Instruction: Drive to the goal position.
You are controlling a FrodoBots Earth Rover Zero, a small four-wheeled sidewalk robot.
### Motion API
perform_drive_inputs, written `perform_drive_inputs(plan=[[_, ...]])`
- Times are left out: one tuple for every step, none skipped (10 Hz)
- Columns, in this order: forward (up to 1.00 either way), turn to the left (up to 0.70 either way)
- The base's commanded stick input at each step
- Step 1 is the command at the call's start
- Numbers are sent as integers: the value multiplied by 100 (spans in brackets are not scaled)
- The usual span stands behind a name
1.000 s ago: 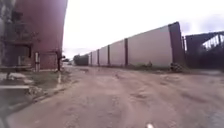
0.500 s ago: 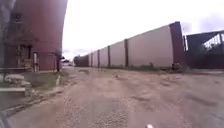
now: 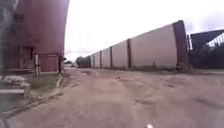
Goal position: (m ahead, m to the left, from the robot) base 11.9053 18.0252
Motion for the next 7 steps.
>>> perform_drive_inputs(plan=[[30,0],[30,0],[30,0],[30,0],[30,0],[30,0],[30,0]])
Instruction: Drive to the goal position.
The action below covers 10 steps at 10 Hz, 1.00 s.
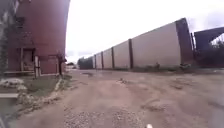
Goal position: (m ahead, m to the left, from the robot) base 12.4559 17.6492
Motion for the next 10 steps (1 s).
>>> perform_drive_inputs(plan=[[30,0],[30,0],[30,0],[30,0],[30,0],[30,0],[30,0],[30,0],[30,0],[30,0]])
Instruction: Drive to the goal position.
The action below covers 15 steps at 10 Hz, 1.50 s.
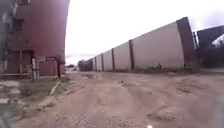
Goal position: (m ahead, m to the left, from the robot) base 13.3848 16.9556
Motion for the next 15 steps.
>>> perform_drive_inputs(plan=[[30,0],[30,0],[30,0],[30,0],[30,0],[30,0],[30,0],[30,0],[30,0],[30,60],[30,60],[30,60],[30,60],[30,60],[30,60]])
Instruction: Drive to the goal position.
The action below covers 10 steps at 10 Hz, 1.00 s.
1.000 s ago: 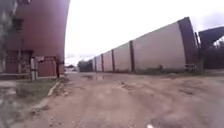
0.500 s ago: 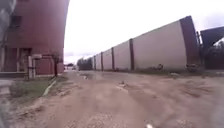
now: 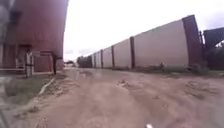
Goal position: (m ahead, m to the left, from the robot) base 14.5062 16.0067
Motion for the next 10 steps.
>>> perform_drive_inputs(plan=[[30,60],[30,55],[30,22],[30,0],[30,0],[30,0],[30,0],[30,0],[30,0],[30,0]])
